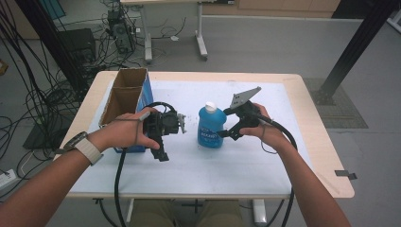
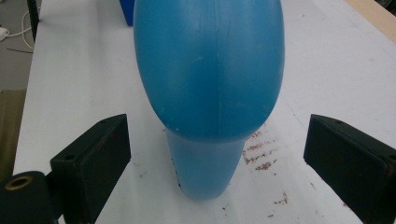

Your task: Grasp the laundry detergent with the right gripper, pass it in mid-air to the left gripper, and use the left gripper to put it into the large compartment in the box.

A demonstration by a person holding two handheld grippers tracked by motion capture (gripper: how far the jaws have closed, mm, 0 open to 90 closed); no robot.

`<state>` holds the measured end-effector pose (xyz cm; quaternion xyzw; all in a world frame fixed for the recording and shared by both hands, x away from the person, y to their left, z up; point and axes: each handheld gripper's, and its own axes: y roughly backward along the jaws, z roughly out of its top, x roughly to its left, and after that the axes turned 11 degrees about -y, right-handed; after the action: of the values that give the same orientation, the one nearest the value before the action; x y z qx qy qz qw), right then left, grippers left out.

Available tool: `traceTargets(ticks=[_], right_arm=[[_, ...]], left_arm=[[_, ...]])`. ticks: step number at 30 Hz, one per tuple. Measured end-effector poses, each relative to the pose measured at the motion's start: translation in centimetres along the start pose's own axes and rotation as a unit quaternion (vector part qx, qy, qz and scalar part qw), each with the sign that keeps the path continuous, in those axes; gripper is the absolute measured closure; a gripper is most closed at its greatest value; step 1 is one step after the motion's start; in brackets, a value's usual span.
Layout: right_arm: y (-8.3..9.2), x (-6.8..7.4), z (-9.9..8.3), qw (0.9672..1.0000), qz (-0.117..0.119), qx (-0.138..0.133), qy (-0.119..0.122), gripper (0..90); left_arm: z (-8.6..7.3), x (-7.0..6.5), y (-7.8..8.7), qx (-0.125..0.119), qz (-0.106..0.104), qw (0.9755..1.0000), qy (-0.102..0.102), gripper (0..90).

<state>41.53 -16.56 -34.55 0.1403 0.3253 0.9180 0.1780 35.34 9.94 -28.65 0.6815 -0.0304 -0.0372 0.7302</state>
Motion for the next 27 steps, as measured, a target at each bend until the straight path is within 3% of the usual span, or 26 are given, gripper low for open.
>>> traceTargets(ticks=[27], right_arm=[[-0.70, -0.08, 0.09, 1.0000, 0.006, -0.004, -0.003, 7.2]], left_arm=[[-0.10, 0.05, -0.05, 0.000, 0.000, 1.0000, 0.002, 11.1]])
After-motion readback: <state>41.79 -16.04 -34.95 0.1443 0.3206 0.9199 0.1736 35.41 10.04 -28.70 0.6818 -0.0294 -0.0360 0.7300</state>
